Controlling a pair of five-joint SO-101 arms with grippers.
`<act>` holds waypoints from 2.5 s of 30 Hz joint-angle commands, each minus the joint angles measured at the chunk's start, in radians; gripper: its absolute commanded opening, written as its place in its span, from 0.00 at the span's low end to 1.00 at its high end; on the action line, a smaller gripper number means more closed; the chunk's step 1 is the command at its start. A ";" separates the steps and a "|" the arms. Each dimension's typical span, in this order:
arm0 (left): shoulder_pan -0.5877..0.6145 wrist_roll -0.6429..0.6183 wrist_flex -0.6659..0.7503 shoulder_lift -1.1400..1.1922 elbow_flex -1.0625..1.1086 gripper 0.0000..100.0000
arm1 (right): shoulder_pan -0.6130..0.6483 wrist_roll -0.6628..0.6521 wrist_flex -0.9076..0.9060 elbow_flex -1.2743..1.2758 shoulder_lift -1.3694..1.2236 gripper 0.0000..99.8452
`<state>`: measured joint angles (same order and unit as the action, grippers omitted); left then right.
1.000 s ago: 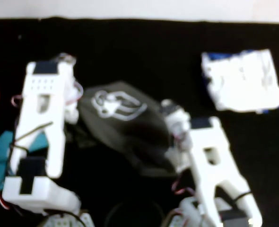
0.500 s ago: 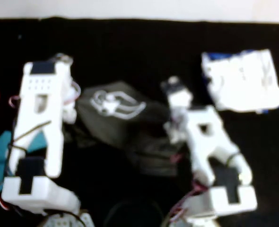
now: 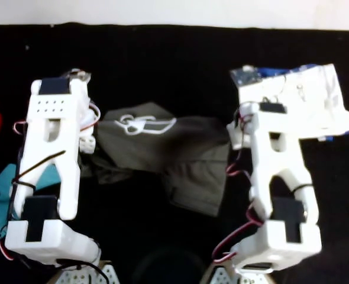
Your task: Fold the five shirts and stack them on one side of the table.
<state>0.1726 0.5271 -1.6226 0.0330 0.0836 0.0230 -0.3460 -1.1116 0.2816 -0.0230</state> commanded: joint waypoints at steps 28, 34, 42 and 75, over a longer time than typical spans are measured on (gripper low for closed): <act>-0.002 -0.002 0.005 -0.054 -0.015 0.01 | 0.409 -0.098 0.099 0.661 0.335 0.31; -0.053 -0.003 0.002 -0.054 -0.005 0.01 | 0.407 -0.100 0.191 0.717 0.335 0.22; -0.084 -0.072 0.002 -0.051 -0.004 0.01 | 0.349 -0.098 0.234 0.734 0.346 0.01; -0.397 -0.002 0.003 -0.159 0.278 0.22 | -0.404 -0.351 -0.101 0.050 0.460 0.01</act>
<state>-0.2279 0.5163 -1.6579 -0.1343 0.3291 -0.3636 -0.6866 -1.2052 0.3951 0.4020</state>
